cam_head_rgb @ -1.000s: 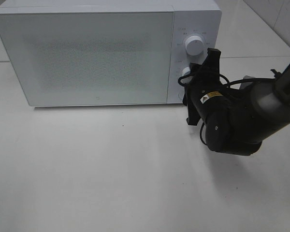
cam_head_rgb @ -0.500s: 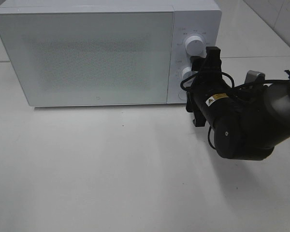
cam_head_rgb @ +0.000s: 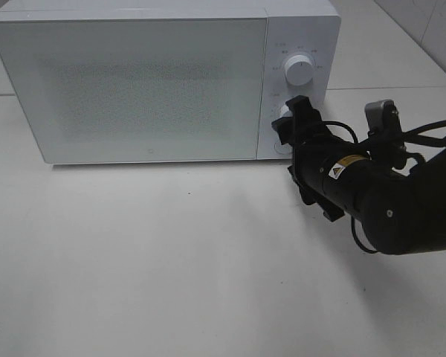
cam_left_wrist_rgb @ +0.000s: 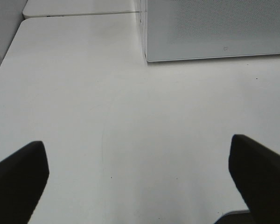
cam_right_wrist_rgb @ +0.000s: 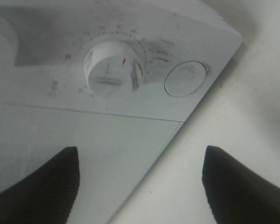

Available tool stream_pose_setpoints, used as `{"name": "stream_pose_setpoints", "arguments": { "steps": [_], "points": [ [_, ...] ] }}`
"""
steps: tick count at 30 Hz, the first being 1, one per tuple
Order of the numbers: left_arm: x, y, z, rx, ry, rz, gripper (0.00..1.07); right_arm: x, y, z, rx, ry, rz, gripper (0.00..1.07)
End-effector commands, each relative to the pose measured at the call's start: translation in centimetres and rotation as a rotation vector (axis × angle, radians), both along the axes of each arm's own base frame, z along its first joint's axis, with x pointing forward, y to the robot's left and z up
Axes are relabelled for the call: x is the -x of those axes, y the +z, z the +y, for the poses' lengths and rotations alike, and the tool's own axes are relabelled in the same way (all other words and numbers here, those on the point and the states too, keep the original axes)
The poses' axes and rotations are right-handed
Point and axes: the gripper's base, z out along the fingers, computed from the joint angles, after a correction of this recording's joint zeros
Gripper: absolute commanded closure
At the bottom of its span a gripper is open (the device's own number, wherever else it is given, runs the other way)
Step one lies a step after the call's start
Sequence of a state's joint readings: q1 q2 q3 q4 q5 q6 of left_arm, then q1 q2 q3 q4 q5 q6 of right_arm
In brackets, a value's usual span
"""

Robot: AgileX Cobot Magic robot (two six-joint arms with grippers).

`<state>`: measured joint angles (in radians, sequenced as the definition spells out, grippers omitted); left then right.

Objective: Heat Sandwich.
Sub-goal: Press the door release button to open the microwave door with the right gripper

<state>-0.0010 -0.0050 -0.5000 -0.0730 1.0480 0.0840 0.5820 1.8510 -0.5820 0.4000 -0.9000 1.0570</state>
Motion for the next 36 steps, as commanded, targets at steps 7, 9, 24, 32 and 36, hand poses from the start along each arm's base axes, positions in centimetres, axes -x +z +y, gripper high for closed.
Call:
{"name": "stream_pose_setpoints", "arguments": {
  "steps": [7, 9, 24, 32, 36],
  "points": [
    [0.3, 0.0, 0.0, 0.004, 0.004, -0.033, 0.09, 1.6, 2.1, -0.1, 0.399, 0.303, 0.051, 0.33],
    [0.3, 0.0, 0.0, 0.004, 0.004, -0.033, 0.09, 1.9, 2.8, -0.8, 0.503, 0.382, 0.075, 0.33],
    [0.3, 0.0, 0.0, 0.004, 0.004, -0.033, 0.09, 3.9, 6.5, -3.7, 0.841, 0.862, 0.219, 0.33],
    [0.3, 0.0, 0.0, 0.004, 0.004, -0.033, 0.09, 5.5, 8.4, -4.2, 0.918, 1.016, 0.272, 0.33],
    [0.3, 0.0, 0.0, 0.004, 0.004, -0.033, 0.09, 6.7, 9.7, -4.7, 0.925, 1.038, 0.266, 0.33]
  ]
}}
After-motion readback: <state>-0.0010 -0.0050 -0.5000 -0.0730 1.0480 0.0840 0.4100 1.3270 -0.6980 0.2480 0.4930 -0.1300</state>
